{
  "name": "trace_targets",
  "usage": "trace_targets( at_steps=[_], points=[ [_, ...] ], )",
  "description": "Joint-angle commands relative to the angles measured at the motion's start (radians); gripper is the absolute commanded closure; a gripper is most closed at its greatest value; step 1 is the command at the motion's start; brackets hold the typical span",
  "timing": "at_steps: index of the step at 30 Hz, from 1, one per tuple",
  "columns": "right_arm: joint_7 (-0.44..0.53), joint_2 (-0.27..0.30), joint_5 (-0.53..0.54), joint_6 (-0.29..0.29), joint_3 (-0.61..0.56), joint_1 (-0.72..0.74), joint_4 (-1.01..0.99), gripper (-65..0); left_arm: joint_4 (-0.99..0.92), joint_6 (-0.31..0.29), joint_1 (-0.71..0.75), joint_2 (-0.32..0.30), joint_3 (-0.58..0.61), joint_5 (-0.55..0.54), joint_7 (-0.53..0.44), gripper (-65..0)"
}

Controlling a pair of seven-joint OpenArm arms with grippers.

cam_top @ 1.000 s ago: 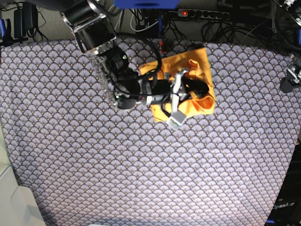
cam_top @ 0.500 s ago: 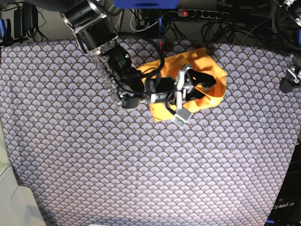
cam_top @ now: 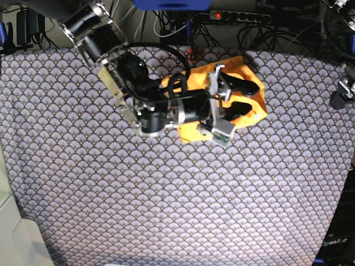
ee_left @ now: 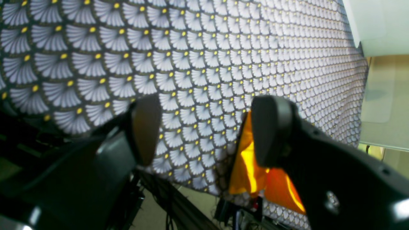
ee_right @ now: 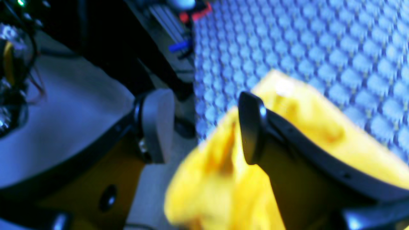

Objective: Fold the T-shirt properly
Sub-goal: 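Lift the strip end with the right gripper and fold it over the middle, then release the folded end and reposition the right gripper on the bundle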

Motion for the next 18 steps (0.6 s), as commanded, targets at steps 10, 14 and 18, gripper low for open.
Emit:
trace_targets(
  at_steps=[10,14,18],
  points=[
    [0.03,0.1,0.022,0.004,0.121,-0.039,0.016,-19.5,0.014,-0.003,-0.007,0.002,0.005,-0.02,-0.014,-43.5],
    [0.032,0.097,0.024,0.004,0.119,-0.079,0.018,-13.9,0.014,-0.003,-0.007,0.002,0.051,-0.02,-0.015,-43.5],
    [0.032,0.079,0.024,0.004,0.116,-0.114,0.018,-12.5,0.014,-0.003,-0.007,0.004,0.051,-0.02,-0.015,-43.5]
  ],
)
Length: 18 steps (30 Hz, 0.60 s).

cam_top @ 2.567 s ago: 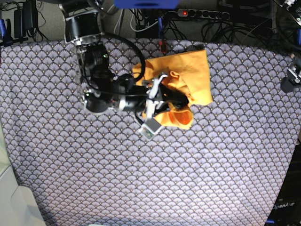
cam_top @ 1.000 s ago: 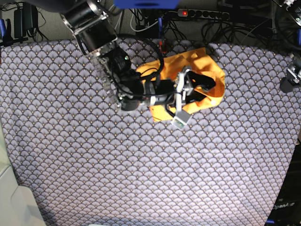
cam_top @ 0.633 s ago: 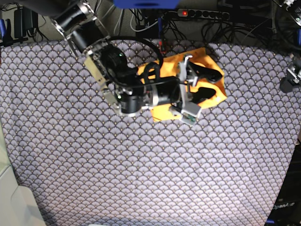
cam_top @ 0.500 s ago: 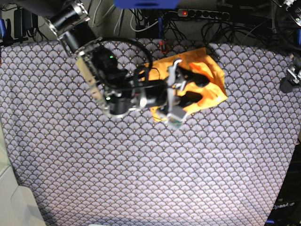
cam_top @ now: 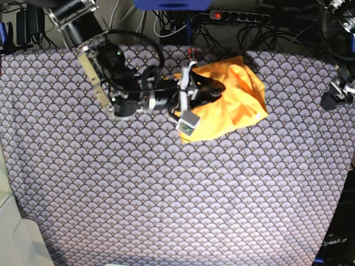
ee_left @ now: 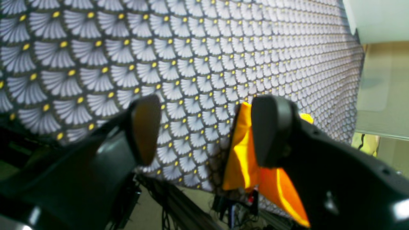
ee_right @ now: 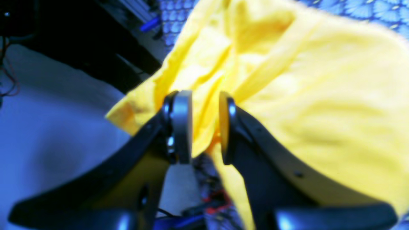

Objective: Fold the T-shirt properly
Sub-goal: 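Release the folded end and reposition the right gripper on the bundle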

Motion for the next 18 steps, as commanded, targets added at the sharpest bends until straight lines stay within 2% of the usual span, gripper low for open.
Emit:
trace_targets(
  at_steps=[1,6,12,14,18],
  points=[
    [0.025,-0.008,0.022,0.006,0.002,0.016,0.016,-12.5,0.014,-0.004,-0.005,-0.018,-0.006,-0.021,-0.014,-43.5],
    [0.029,-0.01,0.022,0.006,-0.049,0.015,0.016,-12.5,0.014,-0.004,-0.013,-0.018,-0.006,-0.019,-0.014,-43.5],
    [0.079,-0.004,0.022,0.006,-0.089,0.015,0.014,-12.5,0.014,-0.004,-0.019,-0.018,-0.004,-0.019,-0.007,-43.5],
    [0.079,0.029,0.022,0.006,-0.087,0.016,0.016,-12.5,0.012,-0.004,-0.019,-0.018,0.034,-0.019,-0.008,-43.5],
    [0.081,0.114,0.024,0.006,-0.08,0.027,0.025,-12.5,0.005,-0.004,-0.017,-0.02,0.201,-0.019,-0.014,-43.5]
  ],
)
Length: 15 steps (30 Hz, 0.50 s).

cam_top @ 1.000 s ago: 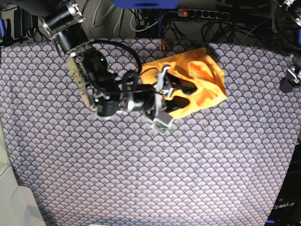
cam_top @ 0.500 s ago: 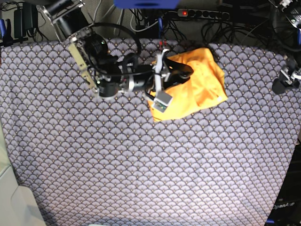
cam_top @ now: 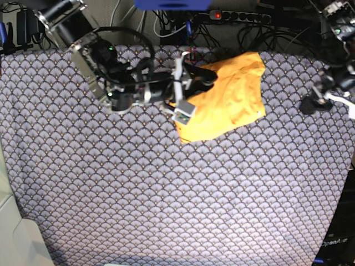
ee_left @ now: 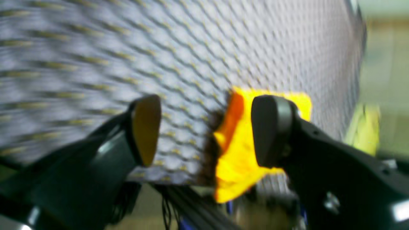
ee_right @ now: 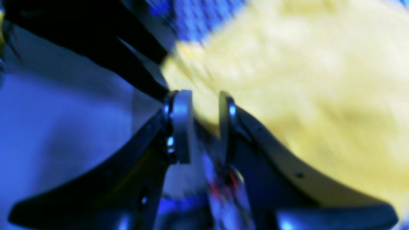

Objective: Fold the T-shirt properly
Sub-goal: 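Release the folded end and reposition the right gripper on the bundle, then grasp opposite sides of the folded bundle with both grippers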

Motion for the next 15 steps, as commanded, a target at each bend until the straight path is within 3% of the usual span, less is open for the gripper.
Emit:
trace_targets(
  at_steps=[1,8,12,15],
  points=[
    [0.023,0.019,0.023,0.006,0.02,0.023,0.028,-12.5,0.014,-0.004,-0.002,-0.016,0.023,-0.022,-0.009,-43.4],
    [0.022,0.169,0.029,0.006,0.152,0.009,0.117,-12.4,-0.044,-0.004,0.002,0.041,0.227,0.034,-0.104,-43.4],
    [0.022,0.172,0.029,0.006,0.175,-0.026,0.206,-12.4,-0.037,-0.004,0.004,0.07,0.293,0.081,-0.132,-43.4],
    [0.013,0.12,0.029,0.006,0.171,-0.041,0.258,-12.4,-0.035,-0.004,0.004,0.081,0.292,0.077,-0.121,-43.4]
  ],
)
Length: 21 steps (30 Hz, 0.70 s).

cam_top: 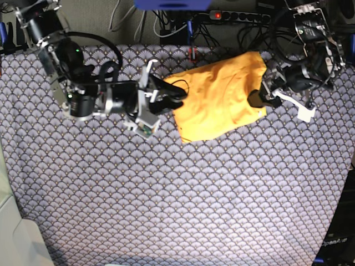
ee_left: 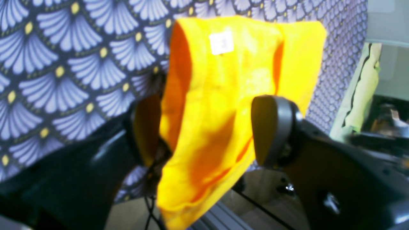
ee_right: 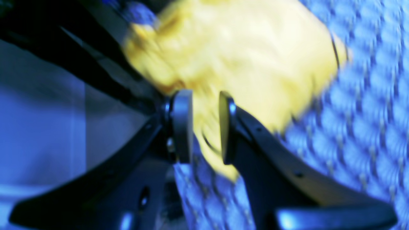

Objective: Fold the T-shirt properly
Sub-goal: 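Grasp opposite sides of the folded bundle with both grippers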

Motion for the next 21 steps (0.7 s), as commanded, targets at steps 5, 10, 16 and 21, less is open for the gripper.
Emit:
trace_targets(
  at_steps=[5,10,16,21],
  points=[
    [-0.015,-0.079,0.016,0.007,0.002,0.028,0.007,-12.5,0.061,-0.004,0.011,-0.017,-0.005,-0.022,-0.005,-43.4],
    [-0.012,-0.101,0.016,0.007,-0.048,0.116,-0.117,-12.5,0.148,-0.004,0.061,-0.024,-0.008,-0.022,-0.005,-43.4],
    [-0.006,-0.116,0.018,0.007,-0.074,0.191,-0.197,-12.5,0.19,-0.004,0.101,-0.035,-0.043,-0.022,-0.005,-43.4],
    [0.026,-0.135,0.016,0.007,-0.075,0.228,-0.327,-12.5,0.19,-0.004,0.116,-0.037,-0.083,-0.022,-0.003,-43.4]
  ],
)
